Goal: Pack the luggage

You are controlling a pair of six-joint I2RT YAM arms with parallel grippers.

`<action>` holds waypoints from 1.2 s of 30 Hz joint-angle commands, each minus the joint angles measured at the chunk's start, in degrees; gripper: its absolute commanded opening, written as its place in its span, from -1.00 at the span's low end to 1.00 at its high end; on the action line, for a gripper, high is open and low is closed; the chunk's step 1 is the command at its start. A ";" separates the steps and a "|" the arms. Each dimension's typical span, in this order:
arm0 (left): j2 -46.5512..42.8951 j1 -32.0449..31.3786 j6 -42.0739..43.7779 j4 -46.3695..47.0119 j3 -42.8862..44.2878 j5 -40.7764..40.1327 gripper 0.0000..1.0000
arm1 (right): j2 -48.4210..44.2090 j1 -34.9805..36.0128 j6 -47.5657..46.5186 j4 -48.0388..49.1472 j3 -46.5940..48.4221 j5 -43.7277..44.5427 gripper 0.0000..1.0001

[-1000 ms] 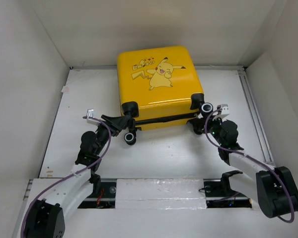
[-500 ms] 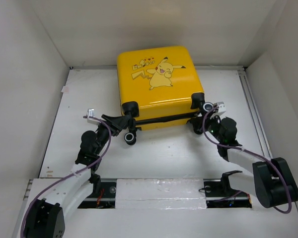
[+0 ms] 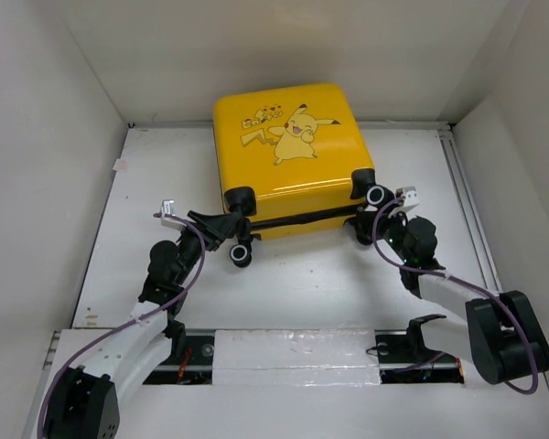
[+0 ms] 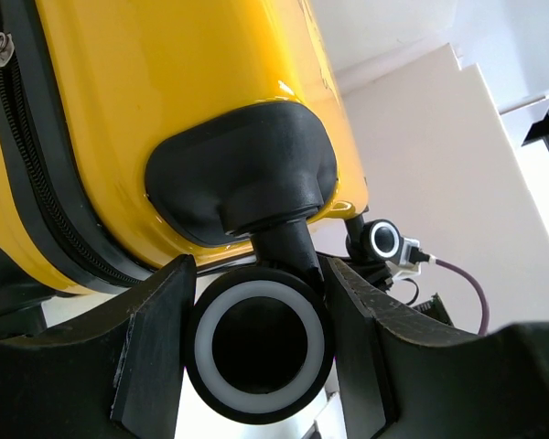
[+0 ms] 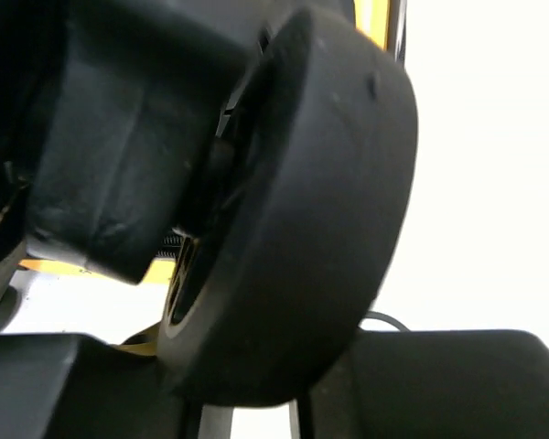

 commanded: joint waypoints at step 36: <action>-5.23 0.20 -1.55 10.30 6.39 -0.31 -1.00 | 9.24 45.53 4.04 -2.48 9.51 44.97 -1.00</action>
